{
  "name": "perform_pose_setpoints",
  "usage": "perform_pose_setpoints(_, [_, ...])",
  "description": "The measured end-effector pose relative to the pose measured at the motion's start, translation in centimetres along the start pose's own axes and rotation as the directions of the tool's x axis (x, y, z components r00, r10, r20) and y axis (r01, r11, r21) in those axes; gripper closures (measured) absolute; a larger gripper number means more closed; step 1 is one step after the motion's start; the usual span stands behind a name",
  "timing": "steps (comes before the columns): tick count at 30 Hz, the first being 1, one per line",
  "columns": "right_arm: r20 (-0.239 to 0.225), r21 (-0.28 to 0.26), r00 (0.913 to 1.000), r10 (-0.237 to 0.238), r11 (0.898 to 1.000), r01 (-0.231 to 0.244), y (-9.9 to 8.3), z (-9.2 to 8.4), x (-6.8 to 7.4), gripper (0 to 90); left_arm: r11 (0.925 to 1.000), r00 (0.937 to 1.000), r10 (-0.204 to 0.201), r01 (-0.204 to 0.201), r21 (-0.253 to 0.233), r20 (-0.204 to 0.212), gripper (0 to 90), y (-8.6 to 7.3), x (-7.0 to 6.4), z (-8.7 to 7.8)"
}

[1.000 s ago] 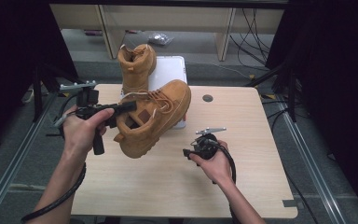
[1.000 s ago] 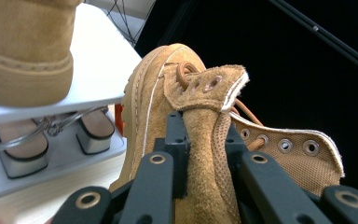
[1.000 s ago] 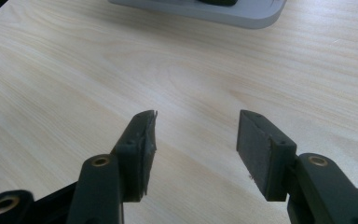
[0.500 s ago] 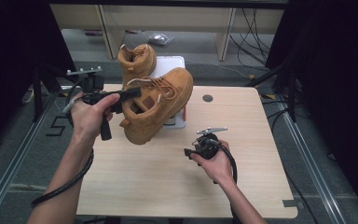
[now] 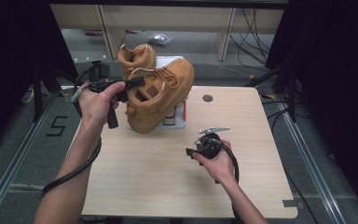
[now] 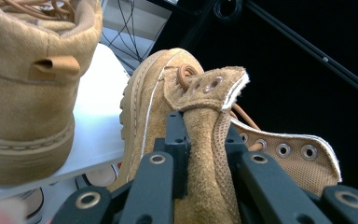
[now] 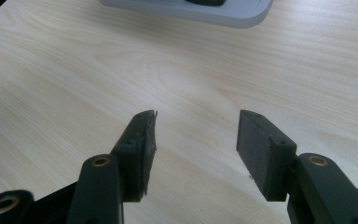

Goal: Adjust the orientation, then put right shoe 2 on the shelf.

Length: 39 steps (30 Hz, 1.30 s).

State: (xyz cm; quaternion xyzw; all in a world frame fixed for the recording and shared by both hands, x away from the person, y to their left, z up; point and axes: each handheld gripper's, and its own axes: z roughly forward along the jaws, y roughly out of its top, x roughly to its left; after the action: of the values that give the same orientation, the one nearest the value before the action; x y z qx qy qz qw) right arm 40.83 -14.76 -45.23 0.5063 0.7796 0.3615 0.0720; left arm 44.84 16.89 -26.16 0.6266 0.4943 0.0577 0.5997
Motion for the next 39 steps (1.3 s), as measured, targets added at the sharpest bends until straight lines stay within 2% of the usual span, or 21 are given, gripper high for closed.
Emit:
perform_pose_setpoints(1, [-0.002,0.015,0.9999,0.016,1.000,-0.016,-0.1,-0.1,0.1,47.7,1.0000,1.0000,-0.001,0.001,0.001,-0.007,79.4,0.1,0.0,0.1])
perform_pose_setpoints(4, [0.006,-0.001,1.0000,-0.002,1.000,0.002,-0.1,-0.1,-0.2,47.7,0.9999,0.9999,-0.011,0.011,-0.005,-0.010,79.4,0.4,0.1,0.4])
perform_pose_setpoints(9, [0.003,-0.001,1.0000,-0.001,1.000,0.001,-0.1,0.0,-0.2,47.6,0.9997,0.9995,-0.023,0.023,-0.008,-0.021,79.4,0.8,0.2,1.1])
perform_pose_setpoints(12, [0.002,-0.012,0.9993,-0.038,0.999,0.038,0.0,0.0,-0.5,47.6,0.9995,0.9992,-0.027,0.027,-0.014,-0.030,79.3,1.1,0.1,1.5])
perform_pose_setpoints(16, [0.002,0.005,0.9999,0.011,1.000,-0.011,0.0,-0.1,0.0,47.6,0.9988,0.9986,-0.040,0.039,-0.029,-0.033,79.3,1.5,0.1,2.2])
perform_pose_setpoints(19, [-0.006,0.008,0.9993,-0.037,0.999,0.037,0.1,-0.2,-0.2,47.6,0.9983,0.9978,-0.047,0.045,-0.036,-0.046,79.2,1.7,0.1,2.7])
perform_pose_setpoints(20, [-0.005,0.008,1.0000,-0.007,1.000,0.007,0.1,-0.2,0.0,47.6,0.9984,0.9977,-0.046,0.045,-0.034,-0.049,79.2,1.8,0.1,2.9])
perform_pose_setpoints(22, [0.000,-0.005,0.9999,-0.012,1.000,0.012,0.1,0.0,0.0,47.6,0.9981,0.9970,-0.054,0.052,-0.034,-0.056,79.2,1.9,0.1,3.2])
perform_pose_setpoints(24, [-0.004,0.025,0.9995,0.030,0.999,-0.030,0.1,-0.2,0.4,47.6,0.9977,0.9964,-0.057,0.054,-0.040,-0.063,79.2,1.9,0.0,3.6])
perform_pose_setpoints(25, [-0.004,0.024,0.9995,0.030,0.999,-0.030,0.1,-0.2,0.4,47.6,0.9979,0.9958,-0.055,0.053,-0.037,-0.073,79.2,1.9,0.0,3.8])
perform_pose_setpoints(26, [0.004,0.011,0.9997,-0.024,1.000,0.024,0.2,-0.1,0.0,47.6,0.9976,0.9959,-0.059,0.057,-0.040,-0.069,79.1,1.9,0.1,4.0])
perform_pose_setpoints(28, [0.012,0.016,0.9995,-0.030,0.999,0.030,0.2,-0.2,0.0,47.6,0.9976,0.9950,-0.059,0.056,-0.042,-0.081,79.1,1.9,0.1,4.4])
perform_pose_setpoints(29, [-0.006,0.015,0.9997,0.022,1.000,-0.022,0.1,-0.1,0.3,47.6,0.9977,0.9943,-0.058,0.055,-0.039,-0.089,79.1,1.9,0.1,4.5])
perform_pose_setpoints(30, [0.003,0.000,0.9999,-0.013,1.000,0.013,0.2,-0.1,0.0,47.5,0.9978,0.9940,-0.058,0.055,-0.038,-0.092,79.1,1.9,0.1,4.7])
perform_pose_setpoints(38, [-0.001,0.011,1.0000,-0.008,1.000,0.008,0.0,0.1,0.0,47.1,0.9954,0.9868,-0.082,0.074,-0.061,-0.140,78.7,1.3,0.5,6.6])
perform_pose_setpoints(39, [0.000,0.011,1.0000,-0.009,1.000,0.009,-0.1,0.2,0.0,47.1,0.9961,0.9858,-0.079,0.072,-0.052,-0.148,78.6,1.3,0.5,6.7])
